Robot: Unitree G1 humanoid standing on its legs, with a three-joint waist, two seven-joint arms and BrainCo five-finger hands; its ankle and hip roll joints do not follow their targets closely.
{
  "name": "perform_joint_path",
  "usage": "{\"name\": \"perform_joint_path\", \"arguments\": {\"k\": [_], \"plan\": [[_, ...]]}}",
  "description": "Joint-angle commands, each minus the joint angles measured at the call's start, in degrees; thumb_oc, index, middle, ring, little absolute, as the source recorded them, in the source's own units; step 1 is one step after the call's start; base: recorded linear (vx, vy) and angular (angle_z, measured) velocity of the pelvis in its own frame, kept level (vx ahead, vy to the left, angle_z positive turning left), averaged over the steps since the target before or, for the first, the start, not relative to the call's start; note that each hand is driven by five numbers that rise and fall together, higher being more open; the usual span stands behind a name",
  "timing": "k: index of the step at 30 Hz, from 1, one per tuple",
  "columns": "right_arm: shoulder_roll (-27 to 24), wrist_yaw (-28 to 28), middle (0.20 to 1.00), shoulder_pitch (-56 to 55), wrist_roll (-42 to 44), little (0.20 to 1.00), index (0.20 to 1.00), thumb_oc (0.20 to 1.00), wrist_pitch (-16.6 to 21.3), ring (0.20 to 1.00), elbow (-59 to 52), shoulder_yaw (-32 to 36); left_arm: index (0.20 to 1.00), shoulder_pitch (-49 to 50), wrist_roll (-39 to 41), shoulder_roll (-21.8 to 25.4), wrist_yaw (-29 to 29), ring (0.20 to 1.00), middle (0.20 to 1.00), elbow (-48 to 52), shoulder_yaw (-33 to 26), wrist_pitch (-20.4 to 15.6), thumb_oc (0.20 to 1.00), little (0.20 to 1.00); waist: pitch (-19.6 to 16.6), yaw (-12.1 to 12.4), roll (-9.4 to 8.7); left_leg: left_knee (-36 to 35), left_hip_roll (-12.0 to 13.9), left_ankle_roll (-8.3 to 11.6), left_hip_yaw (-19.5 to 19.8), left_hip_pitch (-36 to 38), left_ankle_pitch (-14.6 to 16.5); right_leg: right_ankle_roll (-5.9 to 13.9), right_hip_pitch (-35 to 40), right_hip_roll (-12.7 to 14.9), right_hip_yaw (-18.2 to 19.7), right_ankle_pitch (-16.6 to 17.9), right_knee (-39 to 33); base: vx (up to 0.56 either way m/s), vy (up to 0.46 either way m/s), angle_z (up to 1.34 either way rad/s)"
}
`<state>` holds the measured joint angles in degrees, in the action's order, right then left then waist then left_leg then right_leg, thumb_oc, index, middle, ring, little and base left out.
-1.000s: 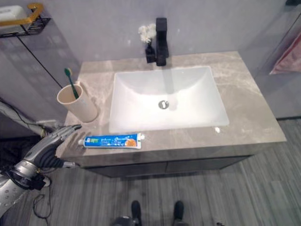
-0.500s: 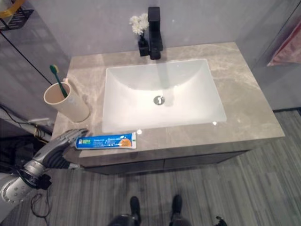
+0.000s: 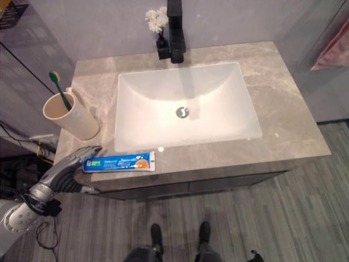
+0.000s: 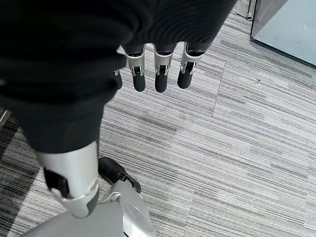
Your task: Put brush and paste in cup on sink, flatten towel.
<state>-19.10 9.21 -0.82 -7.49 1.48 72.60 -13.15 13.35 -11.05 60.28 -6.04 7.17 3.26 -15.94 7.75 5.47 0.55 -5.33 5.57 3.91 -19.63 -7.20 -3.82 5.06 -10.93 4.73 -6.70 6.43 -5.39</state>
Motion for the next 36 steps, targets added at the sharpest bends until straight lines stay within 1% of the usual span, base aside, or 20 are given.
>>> {"name": "perform_joint_path", "arguments": {"k": [1, 8, 26, 28, 29, 32, 36], "plan": [[-0.23, 1.64, 1.000, 2.82, 2.00, 1.000, 1.000, 1.000, -0.21, 1.000, 0.43, -2.83, 1.000, -2.09, 2.34, -1.70, 1.09, 1.000, 1.000, -1.65, 3.16, 0.09, 1.000, 1.000, 0.17, -1.66, -0.98, 0.33, 3.45, 4.35, 1.19, 1.25, -1.42, 3.99, -0.72, 2.62, -1.33, 2.98, 0.39, 0.00, 0.000, 0.00], [0.01, 1.85, 1.000, 3.19, 2.32, 1.000, 1.000, 1.000, -0.28, 1.000, 0.01, -2.95, 1.000, -2.52, 4.41, -3.29, 1.47, 1.000, 1.000, -1.82, 4.12, 0.76, 1.000, 1.000, 0.57, -1.75, -1.15, 0.33, 3.41, 4.26, 1.16, 0.76, -1.59, 3.91, -1.17, 2.46, -1.43, 3.04, 0.39, 0.00, 0.000, 0.00], [0.04, 2.65, 1.000, 3.89, 2.83, 1.000, 1.000, 1.000, -0.50, 1.000, -0.09, -3.26, 1.000, -1.29, 3.66, -5.77, 2.48, 1.000, 1.000, -2.81, 6.42, 1.79, 1.000, 1.000, 1.33, -1.40, -1.49, 0.33, 3.60, 4.26, 1.06, 0.00, -1.61, 3.68, -2.06, 2.26, -1.28, 2.96, 0.39, 0.00, 0.000, 0.00], [0.11, 2.91, 1.000, 3.97, 3.02, 1.000, 1.000, 1.000, -0.43, 1.000, -0.04, -3.24, 1.000, -0.88, 3.43, -6.40, 2.67, 1.000, 1.000, -3.23, 6.81, 2.18, 1.000, 1.000, 1.51, -1.30, -1.47, 0.33, 3.61, 4.26, 1.09, -0.08, -1.64, 3.60, -2.11, 2.25, -1.29, 2.96, 0.39, 0.00, 0.000, 0.00], [0.10, 2.93, 1.000, 4.00, 3.03, 1.000, 1.000, 1.000, -0.49, 1.000, 0.09, -3.18, 1.000, -0.58, 3.89, -7.03, 3.06, 1.000, 1.000, -3.67, 6.93, 2.47, 1.000, 1.000, 1.63, -1.25, -1.34, 0.33, 3.64, 4.28, 1.14, 0.17, -1.33, 3.68, -1.82, 2.20, -1.29, 2.71, 0.39, 0.00, 0.000, 0.00], [0.26, 3.02, 1.000, 4.35, 3.18, 1.000, 1.000, 1.000, -0.60, 1.000, 0.10, -3.12, 1.000, 0.30, 5.82, -9.16, 3.37, 1.000, 1.000, -4.67, 6.58, 3.16, 1.000, 1.000, 1.78, -1.11, -1.32, 0.33, 3.64, 4.20, 1.15, -0.24, -1.77, 3.52, -2.23, 2.24, -1.41, 2.95, 0.39, 0.00, 0.000, 0.00], [0.23, 3.14, 1.000, 4.35, 3.42, 1.000, 1.000, 1.000, -0.59, 1.000, 0.12, -3.13, 1.000, 0.53, 5.59, -10.24, 3.15, 1.000, 1.000, -4.89, 6.09, 3.38, 1.000, 1.000, 1.95, -1.00, -1.27, 0.33, 3.74, 4.18, 1.25, -0.17, -1.68, 3.46, -2.15, 2.18, -1.54, 2.88, 0.39, 0.00, 0.000, 0.00]]}}
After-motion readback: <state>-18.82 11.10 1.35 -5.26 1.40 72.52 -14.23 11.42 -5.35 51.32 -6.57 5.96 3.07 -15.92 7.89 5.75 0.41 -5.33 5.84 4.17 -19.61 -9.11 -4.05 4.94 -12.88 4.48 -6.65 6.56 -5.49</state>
